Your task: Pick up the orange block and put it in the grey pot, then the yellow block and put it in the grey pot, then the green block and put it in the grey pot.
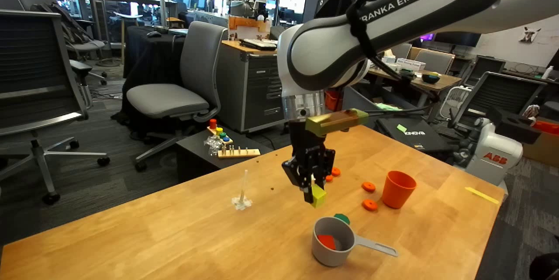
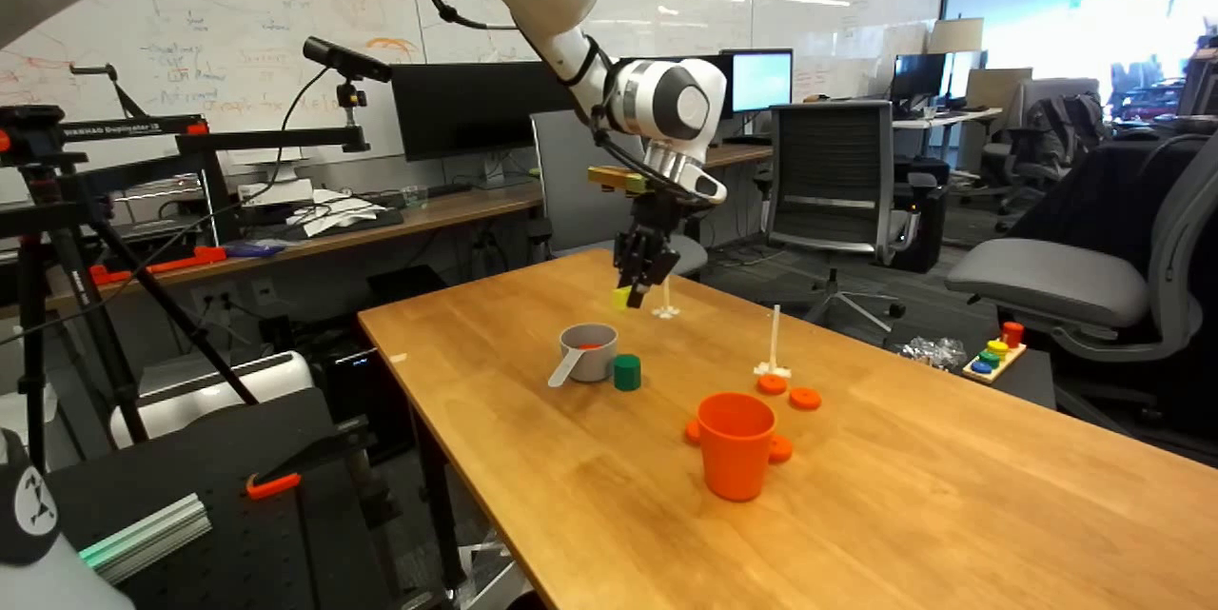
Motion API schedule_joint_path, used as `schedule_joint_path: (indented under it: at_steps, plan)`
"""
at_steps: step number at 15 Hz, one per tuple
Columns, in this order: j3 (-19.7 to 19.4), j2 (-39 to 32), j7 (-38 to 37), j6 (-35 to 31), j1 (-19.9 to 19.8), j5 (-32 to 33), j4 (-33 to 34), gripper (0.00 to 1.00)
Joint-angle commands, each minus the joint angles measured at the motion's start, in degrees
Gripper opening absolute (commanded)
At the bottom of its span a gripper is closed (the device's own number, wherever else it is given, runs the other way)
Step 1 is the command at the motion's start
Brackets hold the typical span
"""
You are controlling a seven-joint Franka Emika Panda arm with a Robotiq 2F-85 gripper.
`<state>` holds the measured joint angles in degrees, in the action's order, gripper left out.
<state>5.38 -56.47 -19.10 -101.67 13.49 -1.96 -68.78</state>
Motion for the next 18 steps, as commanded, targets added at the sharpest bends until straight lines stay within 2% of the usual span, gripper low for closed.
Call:
schedule_joint_path:
  at_steps: [1,7,18]
  plan:
    - [-0.11,3.52,-2.11,-1.31,3.36,-0.55,-7.07,0.08]
    - [-0.16,5.56,-3.72,-1.92,5.81,-0.7,-11.41,0.08]
    - [-2.02,9.52,-5.6,-1.79,3.29,-1.1,-16.82,0.09]
